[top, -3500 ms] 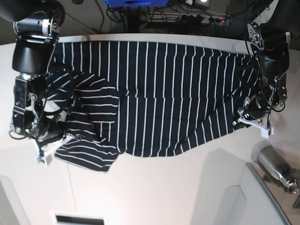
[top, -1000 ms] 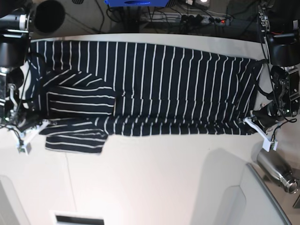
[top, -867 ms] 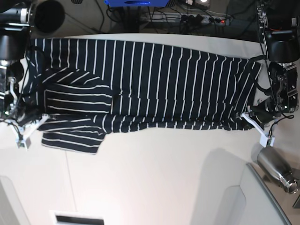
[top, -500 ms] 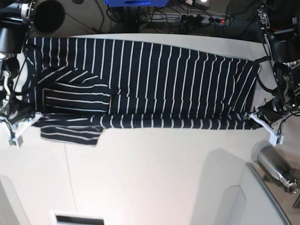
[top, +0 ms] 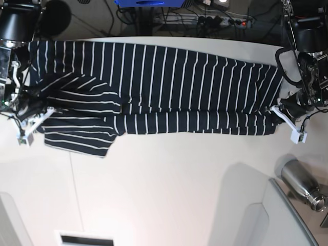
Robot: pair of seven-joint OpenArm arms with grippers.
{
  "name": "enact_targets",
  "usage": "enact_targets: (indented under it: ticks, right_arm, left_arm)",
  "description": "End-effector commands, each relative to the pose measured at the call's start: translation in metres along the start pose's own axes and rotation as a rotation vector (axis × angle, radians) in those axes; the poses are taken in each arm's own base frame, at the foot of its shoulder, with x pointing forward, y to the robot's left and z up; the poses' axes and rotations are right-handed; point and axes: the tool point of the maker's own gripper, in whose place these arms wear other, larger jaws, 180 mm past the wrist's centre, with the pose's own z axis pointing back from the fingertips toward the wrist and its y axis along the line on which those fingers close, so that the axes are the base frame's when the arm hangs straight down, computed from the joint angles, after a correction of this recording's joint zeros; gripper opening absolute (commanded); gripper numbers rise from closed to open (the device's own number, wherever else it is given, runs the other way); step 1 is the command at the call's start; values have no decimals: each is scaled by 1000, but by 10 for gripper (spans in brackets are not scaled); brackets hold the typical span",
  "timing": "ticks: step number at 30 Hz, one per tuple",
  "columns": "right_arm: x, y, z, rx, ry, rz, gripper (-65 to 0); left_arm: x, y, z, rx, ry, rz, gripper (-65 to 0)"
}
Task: Layout the t-shirt on the table in an organized manner, then fold the t-shirt properly
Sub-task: 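Pull the shirt with both grippers to straighten the folded sides, then regrasp the folded shirt end with the right gripper and tuck it flat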
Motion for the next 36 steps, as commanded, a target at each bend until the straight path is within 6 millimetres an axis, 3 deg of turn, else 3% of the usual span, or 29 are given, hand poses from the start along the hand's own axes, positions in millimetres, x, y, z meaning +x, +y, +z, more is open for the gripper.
enact_targets:
  ticks: [1,12,20,26,31,36]
  right_arm:
    - [13,-7,6,-16,-40,7,-650]
    - [-13,-13,11,-53,-13,-33,-650]
    - [-28,12,7,-7,9,-58,-650]
    - [-31,15,5,-1,14,-66,-650]
    - [-32,12,5,-9,18,-65,-650]
    - [-31,11,5,-11,19,-64,-645]
  left_arm:
    - [23,7,9,15,-58,-24,-650]
    - [22,3,7,10,-57,-28,-650]
    - [27,5,8,14,-71,-23,-650]
    - [33,7,9,18,-83,-25,-650]
    - [52,14,14,33,-114,-38,-650]
    - [52,13,14,33,-108,-51,-650]
